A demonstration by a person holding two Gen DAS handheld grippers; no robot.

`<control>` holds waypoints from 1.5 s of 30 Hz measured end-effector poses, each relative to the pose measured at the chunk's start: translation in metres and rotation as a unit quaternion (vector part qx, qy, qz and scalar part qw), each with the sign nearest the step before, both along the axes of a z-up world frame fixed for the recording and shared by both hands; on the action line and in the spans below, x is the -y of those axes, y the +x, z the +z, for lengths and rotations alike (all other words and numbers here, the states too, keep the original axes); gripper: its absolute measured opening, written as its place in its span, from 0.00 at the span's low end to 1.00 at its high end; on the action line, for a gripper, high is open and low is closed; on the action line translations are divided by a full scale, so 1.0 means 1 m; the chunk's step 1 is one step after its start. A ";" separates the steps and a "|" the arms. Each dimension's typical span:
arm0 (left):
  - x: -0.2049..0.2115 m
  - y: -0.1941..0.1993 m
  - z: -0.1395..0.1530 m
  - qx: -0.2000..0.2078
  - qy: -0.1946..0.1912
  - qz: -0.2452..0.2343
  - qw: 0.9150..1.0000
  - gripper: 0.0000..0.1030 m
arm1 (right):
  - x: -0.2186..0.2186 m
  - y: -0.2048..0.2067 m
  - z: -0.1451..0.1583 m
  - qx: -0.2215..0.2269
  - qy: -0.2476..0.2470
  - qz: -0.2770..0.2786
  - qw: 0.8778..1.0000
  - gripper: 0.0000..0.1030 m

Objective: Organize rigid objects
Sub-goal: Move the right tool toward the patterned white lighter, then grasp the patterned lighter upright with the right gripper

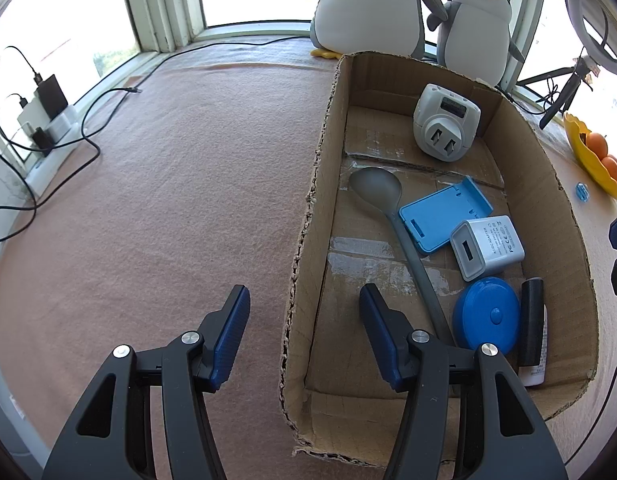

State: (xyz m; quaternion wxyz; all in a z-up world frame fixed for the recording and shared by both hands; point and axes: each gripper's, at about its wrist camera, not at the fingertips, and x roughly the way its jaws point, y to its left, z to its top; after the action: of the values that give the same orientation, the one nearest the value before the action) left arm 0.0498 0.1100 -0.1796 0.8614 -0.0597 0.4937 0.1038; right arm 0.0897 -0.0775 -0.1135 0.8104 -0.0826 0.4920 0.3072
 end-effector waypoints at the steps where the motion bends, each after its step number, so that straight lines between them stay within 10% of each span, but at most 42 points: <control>1: 0.000 0.000 0.000 0.000 0.000 0.000 1.000 0.56 | 0.005 0.003 0.001 -0.001 0.003 -0.007 1.000 0.50; 16: 0.000 0.000 0.000 0.000 0.000 0.000 1.000 0.56 | 0.065 0.051 -0.031 -0.065 -0.010 -0.083 0.994 0.55; 45: 0.000 0.000 0.000 0.000 0.000 0.000 1.000 0.56 | 0.041 0.068 -0.081 -0.074 -0.107 -0.063 0.990 0.40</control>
State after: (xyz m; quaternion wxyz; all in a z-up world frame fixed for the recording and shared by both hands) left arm 0.0499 0.1097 -0.1797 0.8614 -0.0598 0.4935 0.1040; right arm 0.1578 -0.1184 -0.1943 0.7762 -0.1146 0.5845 0.2068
